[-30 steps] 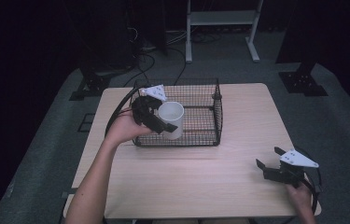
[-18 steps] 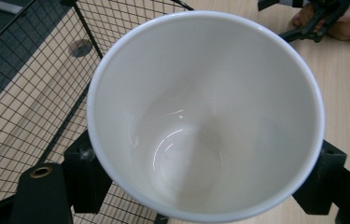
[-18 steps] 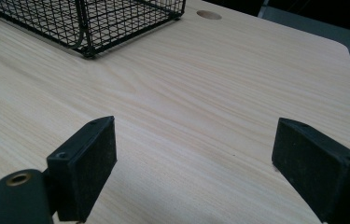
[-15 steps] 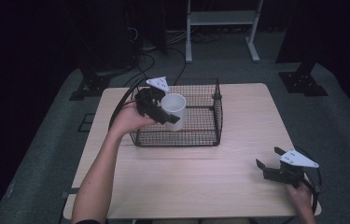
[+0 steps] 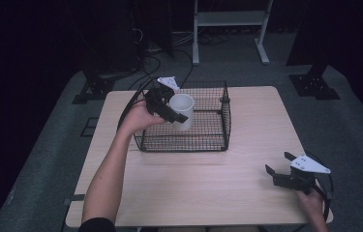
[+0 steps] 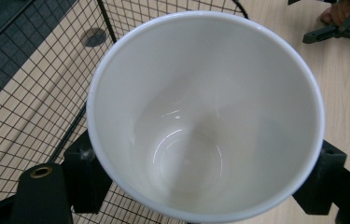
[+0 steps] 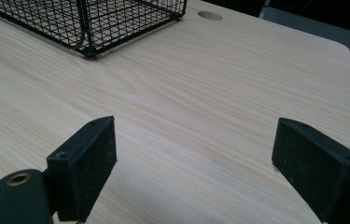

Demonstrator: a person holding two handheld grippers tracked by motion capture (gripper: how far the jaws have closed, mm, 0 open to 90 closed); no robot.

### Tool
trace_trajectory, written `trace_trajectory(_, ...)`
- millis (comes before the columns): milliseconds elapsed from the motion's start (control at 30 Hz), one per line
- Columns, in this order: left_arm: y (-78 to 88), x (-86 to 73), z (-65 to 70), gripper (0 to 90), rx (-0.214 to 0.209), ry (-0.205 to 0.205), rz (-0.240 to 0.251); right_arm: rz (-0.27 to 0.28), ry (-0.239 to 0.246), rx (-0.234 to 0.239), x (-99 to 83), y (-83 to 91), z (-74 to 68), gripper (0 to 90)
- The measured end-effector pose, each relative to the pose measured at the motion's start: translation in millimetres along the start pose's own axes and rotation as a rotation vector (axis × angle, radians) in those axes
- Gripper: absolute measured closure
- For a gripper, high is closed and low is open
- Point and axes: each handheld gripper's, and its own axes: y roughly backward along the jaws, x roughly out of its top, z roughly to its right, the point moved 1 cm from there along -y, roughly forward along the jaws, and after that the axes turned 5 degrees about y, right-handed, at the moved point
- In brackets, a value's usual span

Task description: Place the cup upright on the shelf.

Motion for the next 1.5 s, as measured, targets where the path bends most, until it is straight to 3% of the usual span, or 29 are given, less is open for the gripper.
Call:
trace_trajectory(567, -26.2, -9.0, -30.1, 21.2, 0.026, 0.065, -0.023, 0.000, -0.009, 0.003, -0.1, 0.2, 0.6, 13.1)
trace_trajectory(1133, -51.2, -15.0, -46.7, 21.2, 0.005, 0.112, -0.048, 0.001, -0.013, 0.005, -0.2, 0.3, 0.9, 13.1)
trace_trajectory(1500, -68.6, -18.2, -50.8, 21.2, -0.004, 0.125, -0.073, 0.002, -0.014, 0.006, -0.2, 0.4, 1.0, 13.1)
